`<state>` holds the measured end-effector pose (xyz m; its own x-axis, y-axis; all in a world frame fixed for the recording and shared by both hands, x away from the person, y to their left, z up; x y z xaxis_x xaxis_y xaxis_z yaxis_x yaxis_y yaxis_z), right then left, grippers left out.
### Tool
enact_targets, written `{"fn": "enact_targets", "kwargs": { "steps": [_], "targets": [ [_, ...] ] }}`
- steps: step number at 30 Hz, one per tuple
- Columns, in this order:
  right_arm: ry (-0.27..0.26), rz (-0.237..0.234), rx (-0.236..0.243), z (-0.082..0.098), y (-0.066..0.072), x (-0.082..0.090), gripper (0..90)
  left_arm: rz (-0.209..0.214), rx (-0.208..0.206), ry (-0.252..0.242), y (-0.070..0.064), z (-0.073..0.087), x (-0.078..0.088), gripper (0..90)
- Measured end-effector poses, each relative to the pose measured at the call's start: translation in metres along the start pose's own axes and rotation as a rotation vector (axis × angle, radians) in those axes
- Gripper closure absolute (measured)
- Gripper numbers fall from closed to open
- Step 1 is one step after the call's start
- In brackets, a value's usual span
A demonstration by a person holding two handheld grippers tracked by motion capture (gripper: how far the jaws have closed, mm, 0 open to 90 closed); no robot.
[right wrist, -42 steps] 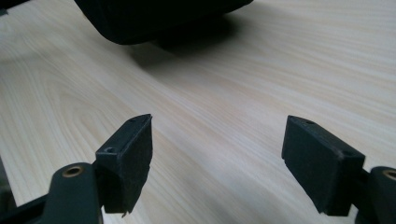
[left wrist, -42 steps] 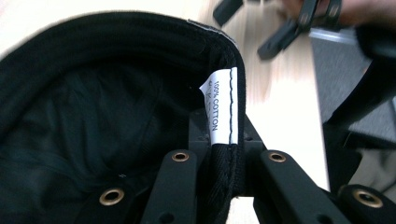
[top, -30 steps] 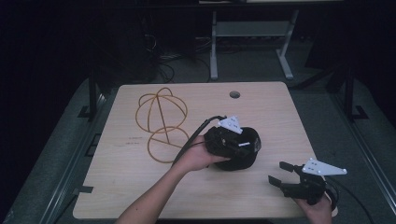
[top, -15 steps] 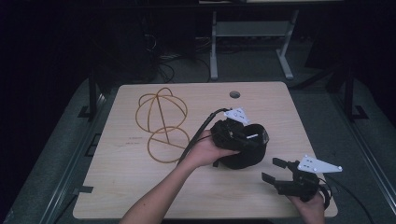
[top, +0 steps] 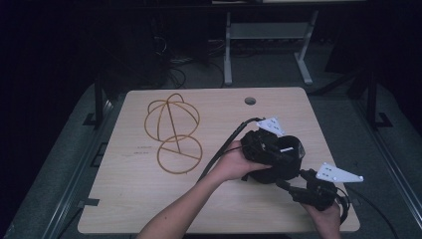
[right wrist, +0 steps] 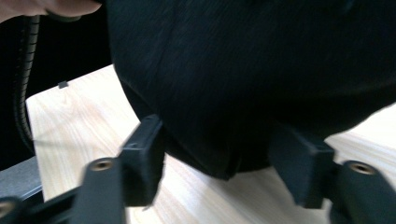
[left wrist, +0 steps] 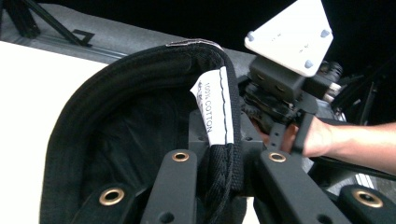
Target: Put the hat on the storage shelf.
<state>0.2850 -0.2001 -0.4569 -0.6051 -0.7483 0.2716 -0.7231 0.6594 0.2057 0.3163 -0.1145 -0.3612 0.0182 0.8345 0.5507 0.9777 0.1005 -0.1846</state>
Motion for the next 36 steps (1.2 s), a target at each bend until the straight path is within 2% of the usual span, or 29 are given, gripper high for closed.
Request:
{"fn": "enact_targets", "kwargs": {
  "steps": [1,2,3,4,5,6,9,15,20,23,26,30,36],
  "targets": [
    [0.0,0.0,0.0,0.0,0.0,0.0,43.7,0.0,0.0,0.0,0.0,0.0,0.0,81.5],
    [-0.008,-0.006,-0.009,0.0,-0.001,0.002,57.7,0.011,0.0,-0.001,-0.002,0.0,-0.001,81.5],
    [-0.008,-0.006,-0.009,0.0,-0.001,0.002,57.7,0.011,0.0,-0.001,-0.002,0.0,-0.001,81.5],
    [-0.012,0.005,-0.003,0.0,-0.003,0.003,67.9,0.015,0.003,-0.003,-0.004,-0.001,-0.002,81.5],
    [-0.012,0.005,-0.003,0.0,-0.003,0.003,67.9,0.016,-0.001,-0.003,-0.004,-0.001,-0.002,81.5],
    [-0.005,0.024,0.007,0.0,-0.004,0.004,78.6,0.016,-0.012,0.004,-0.006,-0.001,-0.003,81.5],
    [-0.009,0.027,0.007,-0.001,-0.005,0.006,82.7,0.006,-0.016,0.008,-0.006,0.0,-0.003,81.5],
    [-0.003,0.046,0.033,-0.004,-0.006,0.009,84.4,-0.011,-0.012,0.005,-0.003,0.002,0.0,81.2],
    [0.008,0.057,0.056,-0.007,-0.006,0.01,84.9,-0.031,-0.015,0.022,-0.001,0.006,0.004,79.5],
    [0.018,0.06,0.069,-0.01,-0.007,0.012,85.3,-0.05,-0.032,0.06,0.001,0.011,0.007,71.3],
    [0.02,0.06,0.078,-0.012,-0.009,0.015,85.3,-0.069,-0.039,0.06,0.002,0.012,0.01,67.4],
    [0.028,0.065,0.074,-0.014,-0.013,0.02,85.3,-0.101,-0.054,0.063,0.004,0.014,0.017,53.4],
    [0.037,0.056,0.068,-0.017,-0.015,0.02,85.3,-0.128,-0.077,0.06,0.001,0.019,0.032,47.9]
  ]
}}
Point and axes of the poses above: each handheld gripper's, and its own axes: x roughly backward along the jaws, z roughly out of its underside, y roughly to its left, the point moved 8 cm from there along -x, roughly forward along the jaws, and after that the axes turned 1 degree about -y, right-handed, at the moved point
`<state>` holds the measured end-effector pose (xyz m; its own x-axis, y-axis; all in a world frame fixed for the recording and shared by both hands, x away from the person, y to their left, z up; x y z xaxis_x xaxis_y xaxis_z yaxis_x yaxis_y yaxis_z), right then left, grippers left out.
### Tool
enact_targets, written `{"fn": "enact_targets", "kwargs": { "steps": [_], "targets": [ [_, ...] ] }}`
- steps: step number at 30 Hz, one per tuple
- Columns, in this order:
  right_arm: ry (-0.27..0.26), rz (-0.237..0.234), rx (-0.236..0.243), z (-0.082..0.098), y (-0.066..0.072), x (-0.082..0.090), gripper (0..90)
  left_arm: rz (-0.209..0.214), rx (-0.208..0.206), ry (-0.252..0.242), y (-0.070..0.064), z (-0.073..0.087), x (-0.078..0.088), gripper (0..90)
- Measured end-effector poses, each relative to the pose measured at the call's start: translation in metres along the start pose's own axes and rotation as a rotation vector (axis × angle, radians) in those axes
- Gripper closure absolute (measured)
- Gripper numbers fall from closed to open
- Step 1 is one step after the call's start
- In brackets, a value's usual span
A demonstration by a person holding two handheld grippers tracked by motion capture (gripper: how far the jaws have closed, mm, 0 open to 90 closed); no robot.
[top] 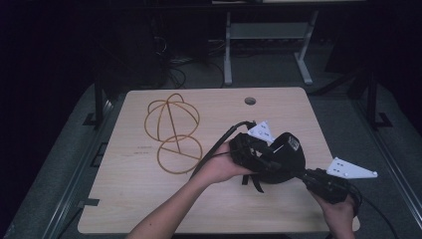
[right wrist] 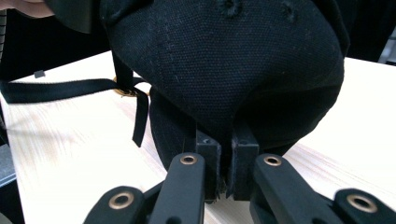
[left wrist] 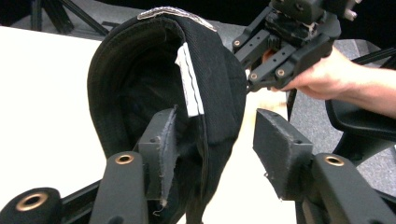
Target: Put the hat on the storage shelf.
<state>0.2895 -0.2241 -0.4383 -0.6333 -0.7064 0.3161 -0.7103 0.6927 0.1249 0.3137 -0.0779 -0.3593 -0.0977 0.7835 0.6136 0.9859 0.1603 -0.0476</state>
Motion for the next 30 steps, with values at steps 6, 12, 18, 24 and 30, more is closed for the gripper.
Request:
{"fn": "enact_targets", "kwargs": {
  "steps": [6,12,18,24,30],
  "targets": [
    [0.034,-0.037,-0.018,-0.008,-0.006,0.003,85.3,-0.035,0.004,-0.008,0.004,0.01,0.017,41.7],
    [0.067,-0.059,-0.026,-0.017,-0.012,0.004,85.3,-0.057,0.008,-0.005,0.005,0.022,0.027,37.8],
    [0.084,-0.068,-0.018,-0.025,-0.015,0.003,85.3,-0.09,0.011,-0.01,0.004,0.041,0.037,36.9],
    [0.117,-0.073,0.009,-0.04,-0.014,-0.003,85.3,-0.117,0.012,-0.02,0.004,0.064,0.049,36.5],
    [0.115,-0.074,0.024,-0.055,-0.012,-0.008,85.4,-0.162,-0.003,-0.014,0.004,0.08,0.056,36.3]
  ]
}}
Point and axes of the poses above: each handheld gripper's, and its own axes: x roughly backward along the jaws, z roughly out of its underside, y roughly to its left, the point moved 8 cm from there along -x, roughly forward along the jaws, and after that the axes turned 1 degree about -y, right-handed, at the moved point
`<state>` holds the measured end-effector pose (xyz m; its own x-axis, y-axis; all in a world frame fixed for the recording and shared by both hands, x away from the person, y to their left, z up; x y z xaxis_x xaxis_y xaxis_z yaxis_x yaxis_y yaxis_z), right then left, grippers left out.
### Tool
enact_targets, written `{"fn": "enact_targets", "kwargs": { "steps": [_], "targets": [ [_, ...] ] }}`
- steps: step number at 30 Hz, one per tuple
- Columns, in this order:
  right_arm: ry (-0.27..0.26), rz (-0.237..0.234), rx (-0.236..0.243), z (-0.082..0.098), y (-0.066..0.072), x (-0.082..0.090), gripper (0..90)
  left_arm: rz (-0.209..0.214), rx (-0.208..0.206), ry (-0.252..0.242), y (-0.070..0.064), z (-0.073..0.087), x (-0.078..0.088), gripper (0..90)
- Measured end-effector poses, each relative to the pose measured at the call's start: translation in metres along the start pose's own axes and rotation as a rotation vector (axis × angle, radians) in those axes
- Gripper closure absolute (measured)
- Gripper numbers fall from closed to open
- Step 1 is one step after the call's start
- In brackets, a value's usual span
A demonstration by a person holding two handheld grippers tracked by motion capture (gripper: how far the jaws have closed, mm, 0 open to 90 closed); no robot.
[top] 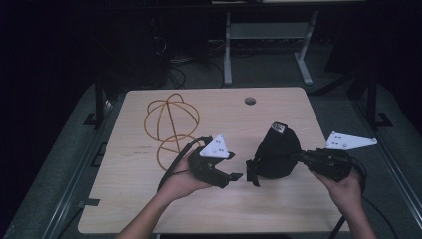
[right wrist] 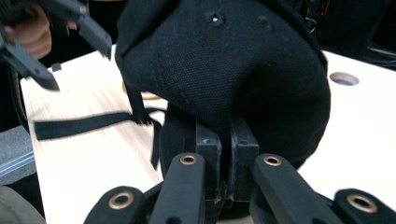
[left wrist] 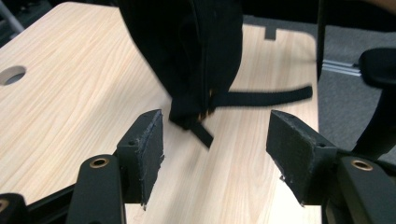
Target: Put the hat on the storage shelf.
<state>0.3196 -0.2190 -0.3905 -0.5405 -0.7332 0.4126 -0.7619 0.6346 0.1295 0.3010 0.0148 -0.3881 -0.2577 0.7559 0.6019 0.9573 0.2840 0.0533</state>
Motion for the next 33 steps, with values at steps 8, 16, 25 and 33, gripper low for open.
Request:
{"fn": "enact_targets", "kwargs": {
  "steps": [8,16,25,33],
  "targets": [
    [-0.027,-0.008,0.017,-0.029,0.002,-0.001,86.0,-0.021,-0.004,0.012,-0.003,0.029,0.01,35.9],
    [-0.058,-0.026,0.033,-0.058,0.009,-0.014,86.4,-0.025,0.021,0.001,-0.005,0.049,0.014,35.5],
    [-0.073,-0.062,0.059,-0.087,0.019,-0.034,86.4,-0.033,0.021,0.012,-0.006,0.071,0.011,34.9],
    [-0.089,-0.104,0.072,-0.117,0.031,-0.054,86.4,-0.011,0.021,-0.002,-0.009,0.082,0.008,34.1]
  ]
}}
Point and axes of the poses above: each handheld gripper's, and its own axes: x roughly backward along the jaws, z roughly out of its underside, y roughly to its left, the point moved 8 cm from there along -x, roughly forward along the jaws, and after that the axes turned 1 degree about -y, right-handed, at the moved point
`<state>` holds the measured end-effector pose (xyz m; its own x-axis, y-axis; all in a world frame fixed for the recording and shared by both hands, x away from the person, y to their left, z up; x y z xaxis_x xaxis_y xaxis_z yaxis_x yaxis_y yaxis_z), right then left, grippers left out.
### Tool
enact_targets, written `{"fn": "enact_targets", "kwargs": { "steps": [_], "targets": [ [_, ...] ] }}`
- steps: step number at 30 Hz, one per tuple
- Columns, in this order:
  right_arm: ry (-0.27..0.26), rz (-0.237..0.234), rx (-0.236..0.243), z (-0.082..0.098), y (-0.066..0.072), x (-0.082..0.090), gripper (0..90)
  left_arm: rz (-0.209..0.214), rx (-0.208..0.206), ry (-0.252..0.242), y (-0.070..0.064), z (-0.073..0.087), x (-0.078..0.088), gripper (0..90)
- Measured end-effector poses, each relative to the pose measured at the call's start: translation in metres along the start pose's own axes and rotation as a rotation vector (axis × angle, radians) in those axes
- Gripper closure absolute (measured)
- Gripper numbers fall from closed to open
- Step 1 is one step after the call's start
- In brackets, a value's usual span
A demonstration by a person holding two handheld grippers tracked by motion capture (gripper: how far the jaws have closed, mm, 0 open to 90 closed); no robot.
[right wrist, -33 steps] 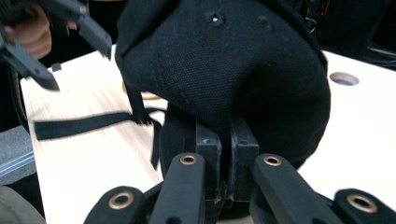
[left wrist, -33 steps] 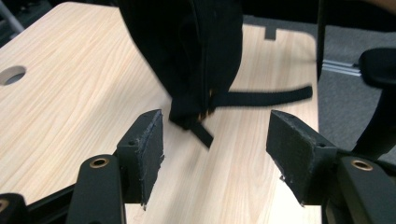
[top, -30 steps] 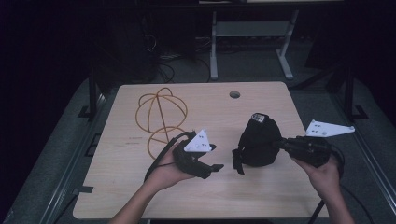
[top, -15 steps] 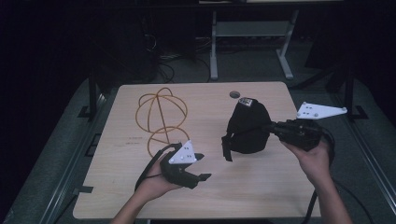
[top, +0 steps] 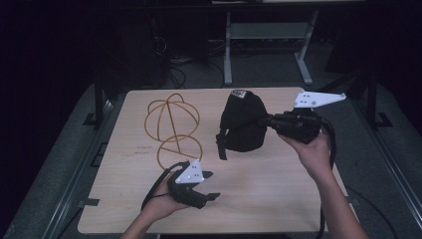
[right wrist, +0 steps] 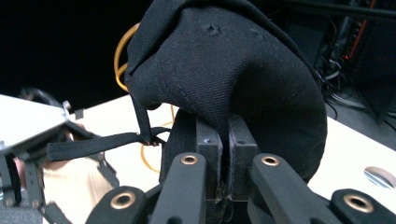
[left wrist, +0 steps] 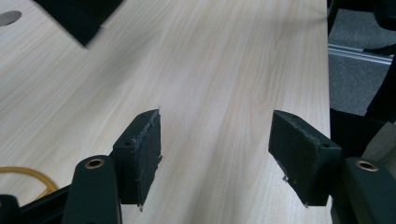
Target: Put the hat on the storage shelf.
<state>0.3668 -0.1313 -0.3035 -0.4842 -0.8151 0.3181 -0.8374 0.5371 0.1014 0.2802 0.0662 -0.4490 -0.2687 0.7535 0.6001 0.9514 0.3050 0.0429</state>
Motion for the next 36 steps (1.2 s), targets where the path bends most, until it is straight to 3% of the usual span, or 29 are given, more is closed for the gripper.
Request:
{"fn": "enact_targets", "kwargs": {
  "steps": [9,13,20,29,31,34,36],
  "targets": [
    [0.001,-0.057,0.053,-0.04,0.017,-0.02,86.3,0.004,-0.001,0.014,-0.003,0.005,-0.004,33.0],
    [0.018,-0.106,0.061,-0.06,0.027,-0.04,86.3,0.012,-0.001,0.025,-0.004,0.01,-0.007,32.5],
    [0.037,-0.152,0.092,-0.083,0.037,-0.063,86.3,0.014,0.008,0.022,-0.005,0.011,-0.01,31.9],
    [0.023,-0.237,0.084,-0.113,0.045,-0.086,86.3,0.021,0.004,0.028,-0.003,0.012,-0.012,31.7],
    [0.021,-0.262,0.081,-0.122,0.047,-0.098,86.2,0.025,0.01,0.03,-0.004,0.013,-0.013,31.7],
    [0.023,-0.273,0.078,-0.125,0.049,-0.105,86.2,0.026,-0.023,0.041,-0.002,0.013,-0.013,31.6],
    [0.017,-0.289,0.071,-0.127,0.05,-0.114,86.2,0.026,-0.015,0.031,-0.002,0.013,-0.014,31.6]
  ]
}}
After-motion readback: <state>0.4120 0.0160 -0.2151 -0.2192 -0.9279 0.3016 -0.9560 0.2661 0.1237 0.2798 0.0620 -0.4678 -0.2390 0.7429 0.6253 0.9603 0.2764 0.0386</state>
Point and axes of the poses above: each handheld gripper's, and its own axes: x roughly backward along the jaws, z roughly out of its underside, y roughly to its left, the point moved 8 cm from there along -x, roughly forward along the jaws, and after that the axes turned 1 degree about -y, right-handed, at the moved point
